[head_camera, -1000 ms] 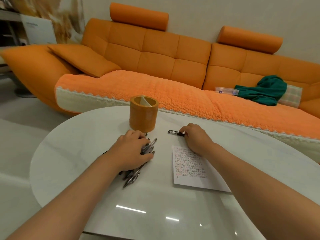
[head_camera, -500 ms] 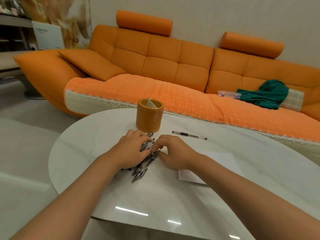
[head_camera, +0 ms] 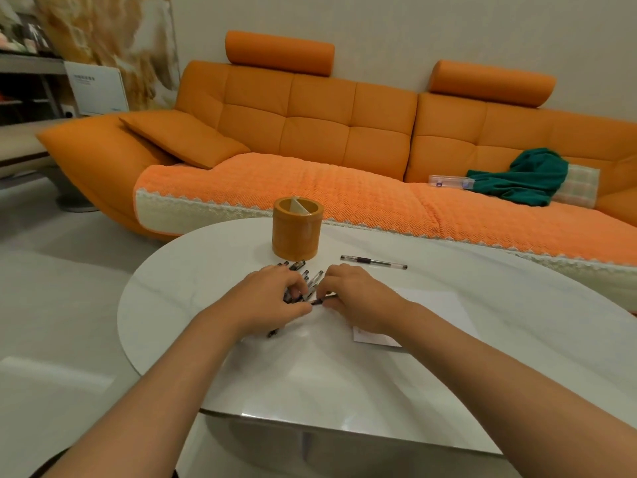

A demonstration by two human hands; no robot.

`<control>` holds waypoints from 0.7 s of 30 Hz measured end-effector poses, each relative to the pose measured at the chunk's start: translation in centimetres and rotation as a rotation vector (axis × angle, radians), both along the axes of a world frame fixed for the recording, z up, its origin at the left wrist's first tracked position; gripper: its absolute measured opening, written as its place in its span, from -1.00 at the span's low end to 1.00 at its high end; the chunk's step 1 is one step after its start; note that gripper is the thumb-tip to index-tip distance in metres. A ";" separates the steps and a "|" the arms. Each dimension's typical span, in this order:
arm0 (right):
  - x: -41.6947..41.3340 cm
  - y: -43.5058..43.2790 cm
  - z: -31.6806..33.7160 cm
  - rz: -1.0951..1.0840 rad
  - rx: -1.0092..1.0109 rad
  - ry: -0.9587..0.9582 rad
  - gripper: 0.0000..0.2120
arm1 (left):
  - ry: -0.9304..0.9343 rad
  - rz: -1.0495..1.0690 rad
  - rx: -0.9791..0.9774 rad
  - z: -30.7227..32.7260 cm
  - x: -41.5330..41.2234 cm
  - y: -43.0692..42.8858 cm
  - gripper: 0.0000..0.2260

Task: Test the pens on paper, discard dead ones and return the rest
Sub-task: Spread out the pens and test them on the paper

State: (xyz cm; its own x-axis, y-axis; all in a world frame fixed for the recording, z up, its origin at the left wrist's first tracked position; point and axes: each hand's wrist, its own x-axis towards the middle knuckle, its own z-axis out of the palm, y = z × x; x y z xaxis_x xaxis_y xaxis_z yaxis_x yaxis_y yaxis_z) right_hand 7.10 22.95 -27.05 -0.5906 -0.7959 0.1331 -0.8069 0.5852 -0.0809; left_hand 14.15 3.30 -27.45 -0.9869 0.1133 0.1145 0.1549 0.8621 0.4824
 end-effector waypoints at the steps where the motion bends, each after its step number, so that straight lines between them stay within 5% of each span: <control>1: 0.1 0.6 0.3 -0.028 -0.026 0.003 -0.85 | -0.021 -0.002 0.014 0.2 0.0 0.2 -0.80; 6: 1.3 3.2 1.6 -0.142 -0.070 0.014 -0.86 | -0.027 0.015 0.112 0.8 -0.5 2.0 -0.88; 11: 2.7 3.8 1.5 -0.167 -0.054 -0.054 -0.58 | 0.028 -0.007 0.320 0.5 -0.6 4.7 -0.93; 16: 3.1 4.7 1.3 -0.252 -0.006 0.098 -0.75 | 0.053 -0.017 0.295 0.6 -0.6 5.4 -0.84; 21: 2.9 6.4 0.5 -0.374 0.101 0.148 -0.36 | 0.064 -0.036 0.134 0.1 -1.4 5.5 -0.84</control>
State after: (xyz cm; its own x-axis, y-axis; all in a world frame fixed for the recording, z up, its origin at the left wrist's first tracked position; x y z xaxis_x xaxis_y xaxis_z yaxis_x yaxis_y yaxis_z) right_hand 10.01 29.33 -26.60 -0.8220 -0.5433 0.1705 -0.5355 0.8394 0.0930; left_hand 12.78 8.76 -27.35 -0.9727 0.1277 0.1938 0.2187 0.7838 0.5813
